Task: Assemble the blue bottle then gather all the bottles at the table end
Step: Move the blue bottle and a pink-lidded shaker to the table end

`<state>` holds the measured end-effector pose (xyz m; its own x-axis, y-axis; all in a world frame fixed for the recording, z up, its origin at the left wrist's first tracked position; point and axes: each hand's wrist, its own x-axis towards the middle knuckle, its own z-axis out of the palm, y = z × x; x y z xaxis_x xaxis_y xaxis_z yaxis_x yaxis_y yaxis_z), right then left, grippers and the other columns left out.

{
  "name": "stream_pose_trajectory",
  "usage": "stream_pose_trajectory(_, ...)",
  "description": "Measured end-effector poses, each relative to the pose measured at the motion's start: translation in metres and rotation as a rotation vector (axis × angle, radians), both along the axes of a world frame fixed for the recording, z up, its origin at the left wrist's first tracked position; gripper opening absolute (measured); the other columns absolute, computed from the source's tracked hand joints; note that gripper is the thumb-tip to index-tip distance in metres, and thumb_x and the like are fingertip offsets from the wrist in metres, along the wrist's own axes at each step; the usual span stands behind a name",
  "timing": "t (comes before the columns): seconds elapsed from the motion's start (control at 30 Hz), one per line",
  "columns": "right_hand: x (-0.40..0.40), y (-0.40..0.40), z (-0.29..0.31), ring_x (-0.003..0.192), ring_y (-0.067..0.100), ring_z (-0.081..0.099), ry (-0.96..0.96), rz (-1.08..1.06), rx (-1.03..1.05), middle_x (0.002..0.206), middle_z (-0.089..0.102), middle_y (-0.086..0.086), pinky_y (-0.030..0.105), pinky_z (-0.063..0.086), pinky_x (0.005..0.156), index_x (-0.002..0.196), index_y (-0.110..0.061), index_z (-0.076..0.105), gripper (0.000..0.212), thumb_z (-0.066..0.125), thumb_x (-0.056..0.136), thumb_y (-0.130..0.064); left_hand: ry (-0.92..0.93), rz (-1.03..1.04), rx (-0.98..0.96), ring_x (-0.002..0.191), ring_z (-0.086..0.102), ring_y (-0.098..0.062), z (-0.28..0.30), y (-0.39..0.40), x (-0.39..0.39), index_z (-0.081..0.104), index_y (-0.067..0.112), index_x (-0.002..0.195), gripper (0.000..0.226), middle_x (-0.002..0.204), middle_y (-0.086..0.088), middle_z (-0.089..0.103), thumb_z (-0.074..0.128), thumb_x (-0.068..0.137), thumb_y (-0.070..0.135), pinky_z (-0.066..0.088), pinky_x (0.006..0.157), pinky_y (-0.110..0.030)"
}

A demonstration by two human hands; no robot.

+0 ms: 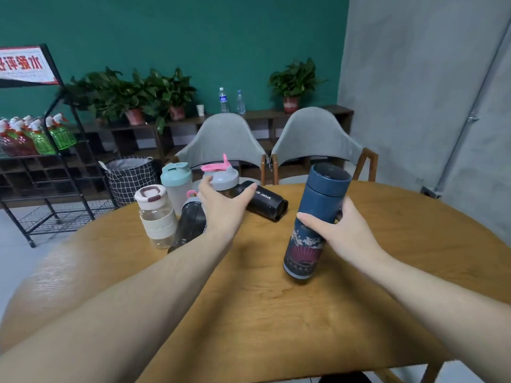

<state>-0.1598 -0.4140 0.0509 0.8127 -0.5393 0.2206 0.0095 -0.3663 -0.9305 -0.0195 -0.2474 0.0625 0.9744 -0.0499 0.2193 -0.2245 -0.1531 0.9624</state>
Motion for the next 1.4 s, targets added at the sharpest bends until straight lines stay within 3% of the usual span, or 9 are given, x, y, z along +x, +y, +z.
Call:
stream_pose_trajectory(0.13, 0.018, -0.013, -0.007, 0.098, -0.008, 0.057, 0.023, -0.007, -0.023, 0.113, 0.059, -0.024, 0.015, 0.045, 0.071, 0.128, -0.036, 0.046, 0.069, 0.085, 0.072, -0.047, -0.002, 0.141, 0.012, 0.154, 0.018, -0.027, -0.01, -0.01, 0.053, 0.01, 0.019, 0.162, 0.128, 0.165, -0.011, 0.018, 0.094, 0.067, 0.034, 0.017, 0.126, -0.042)
stream_pose_trajectory(0.33, 0.044, -0.022, -0.016, 0.109, 0.004, 0.058, 0.071, 0.002, -0.048, 0.125, 0.058, -0.015, 0.015, 0.045, 0.075, 0.135, -0.033, 0.044, 0.078, 0.084, 0.071, -0.05, 0.122, 0.155, 0.015, 0.153, 0.024, -0.033, -0.028, -0.023, 0.103, -0.002, 0.029, 0.162, 0.143, 0.166, -0.015, 0.019, 0.098, 0.06, 0.035, 0.022, 0.124, -0.05)
stream_pose_trajectory(0.47, 0.054, -0.024, -0.016, 0.099, -0.003, 0.055, 0.089, 0.007, -0.055, 0.121, 0.055, -0.018, 0.012, 0.043, 0.072, 0.135, -0.033, 0.043, 0.077, 0.084, 0.072, -0.049, 0.14, 0.105, -0.057, 0.143, 0.04, -0.031, -0.035, -0.027, 0.111, 0.007, 0.025, 0.16, 0.129, 0.16, -0.011, 0.033, 0.095, 0.066, 0.026, 0.032, 0.119, -0.045)
stream_pose_trajectory(0.57, 0.054, -0.026, -0.014, 0.108, 0.002, 0.056, 0.098, -0.001, -0.073, 0.124, 0.056, -0.017, 0.016, 0.045, 0.075, 0.137, -0.032, 0.042, 0.08, 0.083, 0.071, -0.052, 0.143, 0.094, -0.059, 0.131, 0.049, -0.029, -0.037, -0.027, 0.109, 0.024, 0.018, 0.152, 0.107, 0.14, -0.008, 0.047, 0.093, 0.07, 0.027, 0.038, 0.109, -0.036)
stream_pose_trajectory(0.77, 0.033, -0.029, 0.001, 0.108, 0.004, 0.056, 0.101, -0.043, -0.109, 0.125, 0.056, -0.015, 0.015, 0.045, 0.073, 0.135, -0.031, 0.043, 0.078, 0.083, 0.072, -0.053, 0.088, -0.011, -0.068, 0.117, 0.049, -0.018, -0.029, -0.02, 0.082, 0.031, 0.016, 0.145, 0.1, 0.125, 0.001, 0.048, 0.093, 0.069, 0.029, 0.043, 0.101, -0.034)
stream_pose_trajectory(0.93, 0.008, -0.04, 0.011, 0.119, 0.015, 0.06, 0.115, -0.128, -0.114, 0.139, 0.057, -0.001, 0.032, 0.054, 0.091, 0.141, -0.022, 0.037, 0.087, 0.084, 0.073, -0.05, 0.059, -0.2, -0.079, 0.1, 0.056, -0.006, -0.009, -0.037, 0.049, 0.033, 0.022, 0.139, 0.091, 0.109, 0.012, 0.053, 0.093, 0.07, 0.025, 0.047, 0.087, -0.028)
stream_pose_trajectory(1.1, -0.019, -0.073, 0.013, 0.118, 0.02, 0.062, 0.138, -0.209, -0.11, 0.136, 0.059, 0.0, 0.042, 0.055, 0.096, 0.137, -0.021, 0.038, 0.083, 0.084, 0.074, -0.05, 0.036, -0.336, -0.072, 0.101, 0.057, -0.004, 0.005, -0.09, 0.015, 0.037, 0.023, 0.138, 0.092, 0.119, 0.005, 0.058, 0.095, 0.067, 0.03, 0.051, 0.08, -0.03)
stream_pose_trajectory(1.27, -0.033, -0.131, 0.01, 0.113, 0.018, 0.063, 0.15, -0.293, -0.142, 0.127, 0.061, -0.003, 0.036, 0.055, 0.089, 0.131, -0.022, 0.043, 0.074, 0.084, 0.075, -0.049, 0.016, -0.46, -0.07, 0.113, 0.062, -0.013, 0.007, -0.162, -0.006, 0.04, 0.021, 0.139, 0.096, 0.126, 0.001, 0.061, 0.097, 0.062, 0.032, 0.057, 0.094, -0.035)
stream_pose_trajectory(1.4, -0.033, -0.188, 0.007, 0.116, 0.017, 0.059, 0.169, -0.336, -0.177, 0.136, 0.059, 0.0, 0.032, 0.051, 0.089, 0.139, -0.02, 0.043, 0.08, 0.084, 0.076, -0.046, 0.026, -0.538, -0.051, 0.113, 0.054, -0.011, 0.006, -0.219, -0.019, 0.034, 0.02, 0.146, 0.097, 0.128, 0.003, 0.054, 0.093, 0.069, 0.028, 0.049, 0.084, -0.019)
